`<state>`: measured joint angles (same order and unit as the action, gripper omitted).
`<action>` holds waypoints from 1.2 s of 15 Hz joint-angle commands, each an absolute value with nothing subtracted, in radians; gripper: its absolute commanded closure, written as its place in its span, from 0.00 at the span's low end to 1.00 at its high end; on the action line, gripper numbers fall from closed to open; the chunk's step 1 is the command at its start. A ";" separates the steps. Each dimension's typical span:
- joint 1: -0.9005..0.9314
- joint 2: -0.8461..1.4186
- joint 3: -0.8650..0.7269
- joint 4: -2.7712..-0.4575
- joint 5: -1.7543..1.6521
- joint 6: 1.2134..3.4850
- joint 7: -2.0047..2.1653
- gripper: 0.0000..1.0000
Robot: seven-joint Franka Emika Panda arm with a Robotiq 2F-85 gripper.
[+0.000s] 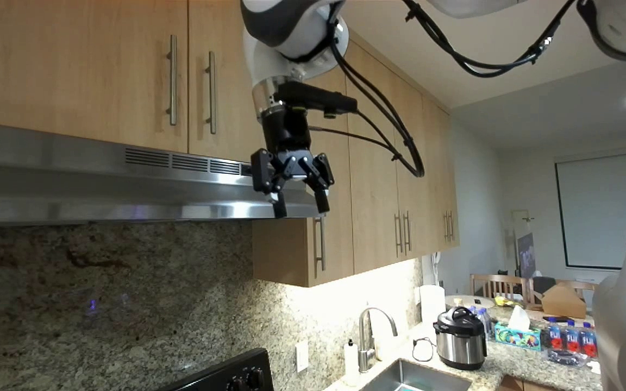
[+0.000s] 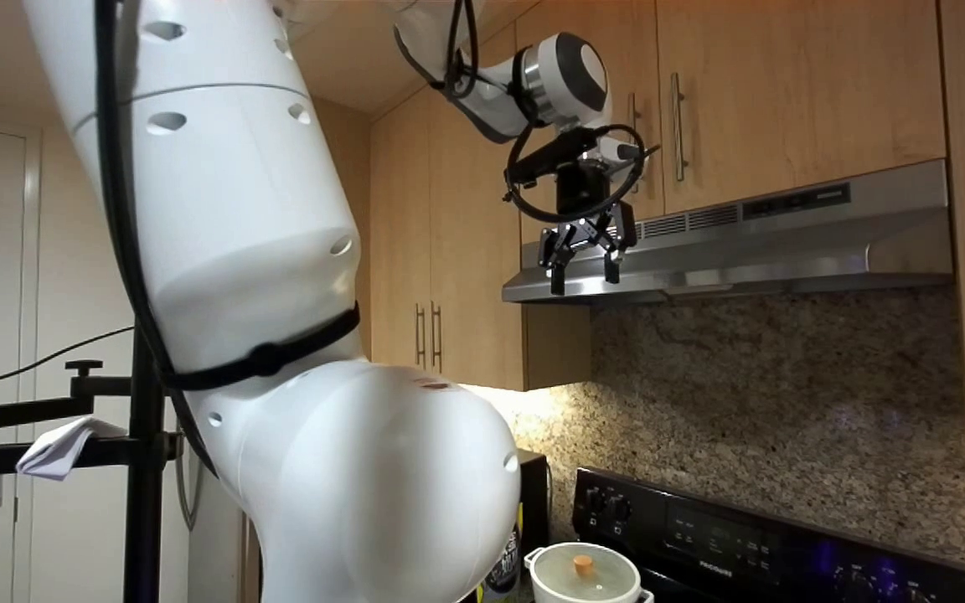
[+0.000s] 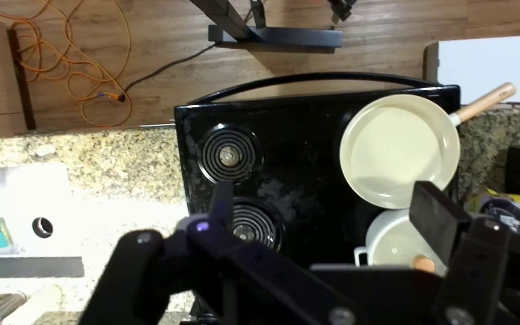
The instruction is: Close the cupboard completely
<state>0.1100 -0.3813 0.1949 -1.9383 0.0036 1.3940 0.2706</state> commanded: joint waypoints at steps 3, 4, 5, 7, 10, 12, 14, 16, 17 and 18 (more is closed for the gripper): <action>0.118 -0.467 0.180 -2.197 -0.179 1.545 0.126 0.00; 0.120 -0.469 0.174 -2.229 -0.201 1.583 0.101 0.00; 0.123 -0.470 0.163 -2.270 -0.221 1.642 0.067 0.00; 0.127 -0.471 0.140 -2.342 -0.242 1.768 0.003 0.00; 0.125 -0.466 0.108 -2.434 -0.248 1.945 -0.081 0.00; 0.125 -0.481 0.085 -2.497 -0.242 2.073 -0.140 0.00; 0.123 -0.484 0.066 -2.531 -0.224 2.154 -0.179 0.00; 0.121 -0.493 0.056 -2.555 -0.229 2.199 -0.213 0.00; 0.119 -0.504 0.049 -2.565 -0.231 2.215 -0.229 0.00; 0.119 -0.515 0.041 -2.572 -0.229 2.229 -0.247 0.00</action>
<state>0.1122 -0.4515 0.0659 -2.5182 -0.2262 2.1726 -0.1749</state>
